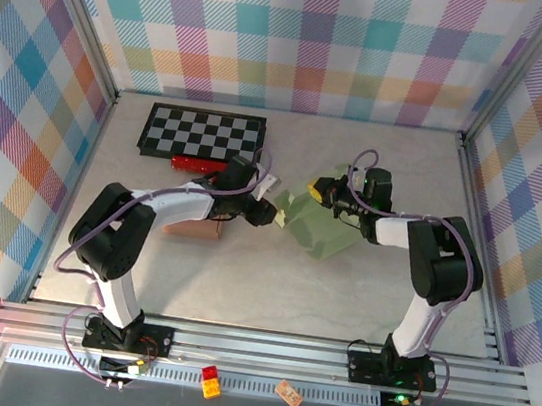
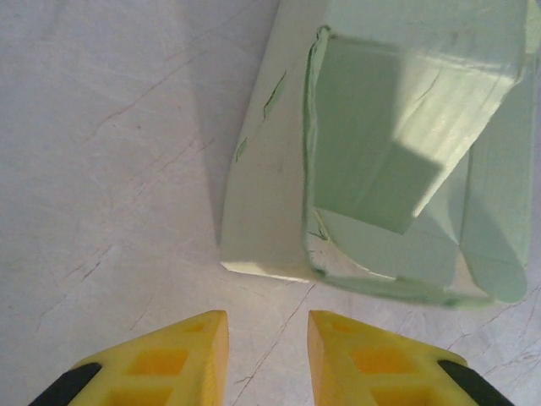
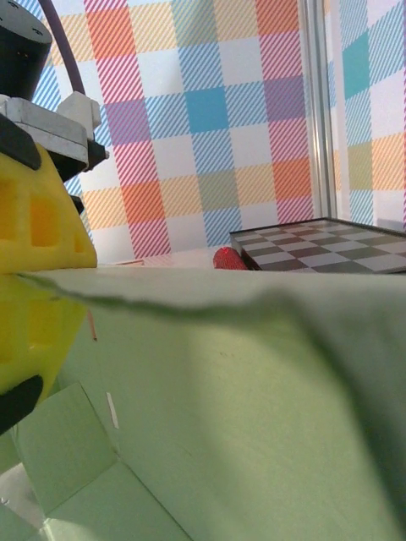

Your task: Fold the paper box

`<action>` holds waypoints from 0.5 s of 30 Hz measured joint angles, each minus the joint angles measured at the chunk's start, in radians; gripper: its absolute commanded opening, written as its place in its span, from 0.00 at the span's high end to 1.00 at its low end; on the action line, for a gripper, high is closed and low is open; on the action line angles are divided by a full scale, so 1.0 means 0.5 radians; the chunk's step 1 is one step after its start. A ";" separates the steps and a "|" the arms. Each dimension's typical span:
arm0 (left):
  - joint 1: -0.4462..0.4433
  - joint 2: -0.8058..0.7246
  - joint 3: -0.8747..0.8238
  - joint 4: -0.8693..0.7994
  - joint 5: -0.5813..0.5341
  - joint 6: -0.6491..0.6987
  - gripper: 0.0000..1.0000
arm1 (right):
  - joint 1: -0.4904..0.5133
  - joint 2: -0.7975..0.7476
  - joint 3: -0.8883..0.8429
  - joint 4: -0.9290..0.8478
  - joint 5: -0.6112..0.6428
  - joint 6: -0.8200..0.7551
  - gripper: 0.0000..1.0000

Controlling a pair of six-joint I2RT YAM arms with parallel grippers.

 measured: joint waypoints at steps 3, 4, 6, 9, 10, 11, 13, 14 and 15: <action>0.000 0.028 0.011 0.003 0.005 0.012 0.68 | -0.002 0.024 -0.011 0.034 -0.014 0.010 1.00; 0.000 0.034 0.012 0.007 0.011 0.013 0.68 | -0.005 0.025 -0.011 0.043 -0.016 0.014 1.00; -0.001 0.043 0.019 0.007 0.032 0.018 0.68 | -0.005 0.025 -0.011 0.050 -0.021 0.021 1.00; -0.004 0.066 0.039 0.008 0.058 0.039 0.68 | -0.006 0.025 -0.011 0.051 -0.021 0.037 1.00; -0.005 0.074 0.043 0.008 0.066 0.053 0.68 | -0.006 0.025 -0.011 0.051 -0.021 0.040 1.00; -0.005 0.079 0.045 0.008 0.074 0.060 0.68 | -0.006 0.025 -0.011 0.051 -0.021 0.044 1.00; -0.005 0.095 0.045 0.008 0.092 0.074 0.68 | -0.006 0.025 -0.011 0.052 -0.021 0.052 1.00; -0.005 0.102 0.046 0.009 0.101 0.079 0.69 | -0.006 0.025 -0.011 0.052 -0.021 0.053 1.00; -0.005 0.114 0.050 0.008 0.112 0.082 0.69 | -0.006 0.025 -0.011 0.053 -0.021 0.057 1.00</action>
